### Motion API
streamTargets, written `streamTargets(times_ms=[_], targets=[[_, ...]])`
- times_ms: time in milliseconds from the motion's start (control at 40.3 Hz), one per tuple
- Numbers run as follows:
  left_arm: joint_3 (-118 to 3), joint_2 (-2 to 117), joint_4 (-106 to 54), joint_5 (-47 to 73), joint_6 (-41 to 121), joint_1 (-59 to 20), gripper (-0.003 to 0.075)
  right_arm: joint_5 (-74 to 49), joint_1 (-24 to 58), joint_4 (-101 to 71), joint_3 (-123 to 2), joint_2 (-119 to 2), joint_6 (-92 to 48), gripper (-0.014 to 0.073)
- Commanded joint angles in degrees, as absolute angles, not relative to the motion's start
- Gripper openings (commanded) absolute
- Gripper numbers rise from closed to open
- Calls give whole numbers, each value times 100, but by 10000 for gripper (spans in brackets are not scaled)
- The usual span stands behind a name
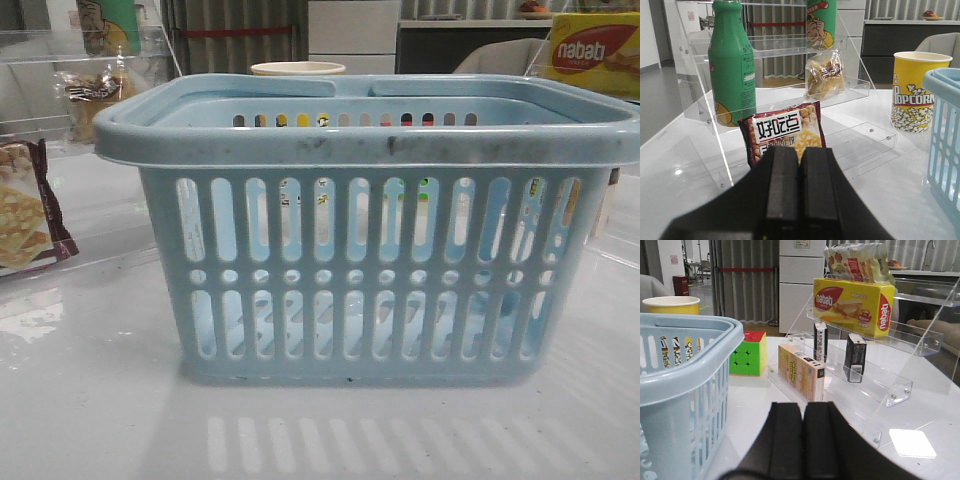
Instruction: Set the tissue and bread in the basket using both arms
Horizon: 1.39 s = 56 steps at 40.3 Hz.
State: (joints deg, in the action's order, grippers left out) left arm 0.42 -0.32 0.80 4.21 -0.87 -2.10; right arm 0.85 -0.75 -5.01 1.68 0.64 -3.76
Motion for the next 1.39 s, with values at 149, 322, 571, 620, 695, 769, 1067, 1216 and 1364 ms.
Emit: streamTargets(times_ms=[149,322,571,620,695,769,1067,1216,1364], targets=[[36,-133,68,-115,-128,-213,92,545,-104,-481,168,164,-403,57],[36,-133,68,-115,-128,-213,92,545,-104,-481,168,164,-403,57],[36,-133,68,-115,-128,-213,92,545,-104,-481,168,164,-403,57],[36,-133,68,-115,-128,-213,92,545,-104,-481,168,164,-403,57],[36,-133,68,-115,-128,-213,92,545,-104,-481,168,164,-403,57],[36,-133,68,-174,-128,-213,92,595,-104,-481,168,164,-403,57],[-662,-133,0,-465,-138,-224,92,367,-91,-486,-618,164,-403,57],[-1527,-39,0,0,-138,-224,92,-284,-91,-486,-1584,129,-403,57],[-2603,385,0,786,-138,-224,92,-953,-91,-486,-2571,-165,-403,57]])
